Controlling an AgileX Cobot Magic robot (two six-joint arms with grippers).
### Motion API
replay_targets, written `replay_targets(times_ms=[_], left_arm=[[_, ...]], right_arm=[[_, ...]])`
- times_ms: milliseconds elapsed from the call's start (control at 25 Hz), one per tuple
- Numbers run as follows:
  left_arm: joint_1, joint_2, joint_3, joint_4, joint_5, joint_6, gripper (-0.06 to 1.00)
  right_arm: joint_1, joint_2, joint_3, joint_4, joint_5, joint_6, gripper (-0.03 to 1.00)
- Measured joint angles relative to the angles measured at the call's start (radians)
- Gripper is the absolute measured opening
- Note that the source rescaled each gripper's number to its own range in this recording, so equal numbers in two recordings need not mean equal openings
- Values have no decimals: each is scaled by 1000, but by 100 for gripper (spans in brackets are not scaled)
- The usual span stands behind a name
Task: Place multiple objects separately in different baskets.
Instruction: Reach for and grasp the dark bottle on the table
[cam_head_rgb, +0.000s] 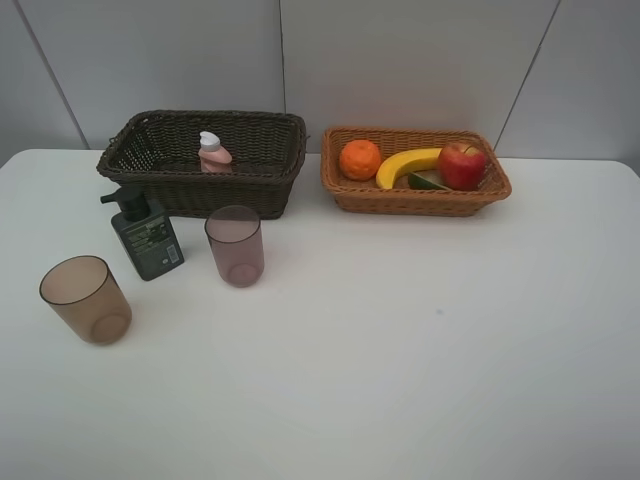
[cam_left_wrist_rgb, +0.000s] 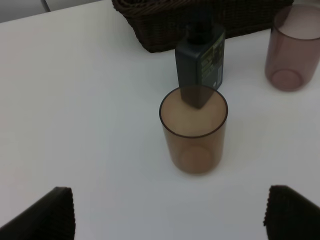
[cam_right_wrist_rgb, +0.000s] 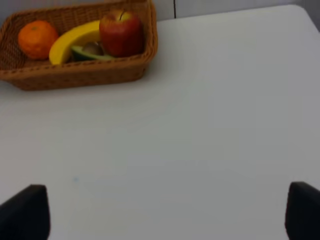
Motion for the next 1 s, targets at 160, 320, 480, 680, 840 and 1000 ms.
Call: replay_targets(times_ms=[160,320,480,680,840,1000], left_arm=[[0,0,0,0,0,0,100],[0,0,0,0,0,0,100],[0,0,0,0,0,0,100],[0,0,0,0,0,0,100],[0,0,0,0,0,0,100],[0,0,0,0,0,0,100]], right_arm=[[0,0,14,2,-19,3,100],[0,0,14,2,-20,3,100],[0,0,15,2,-20,4,100],[0,0,15,2,-23,4,100],[0,0,15,1,-23,6,100],[0,0,15,1,-23,6,100]])
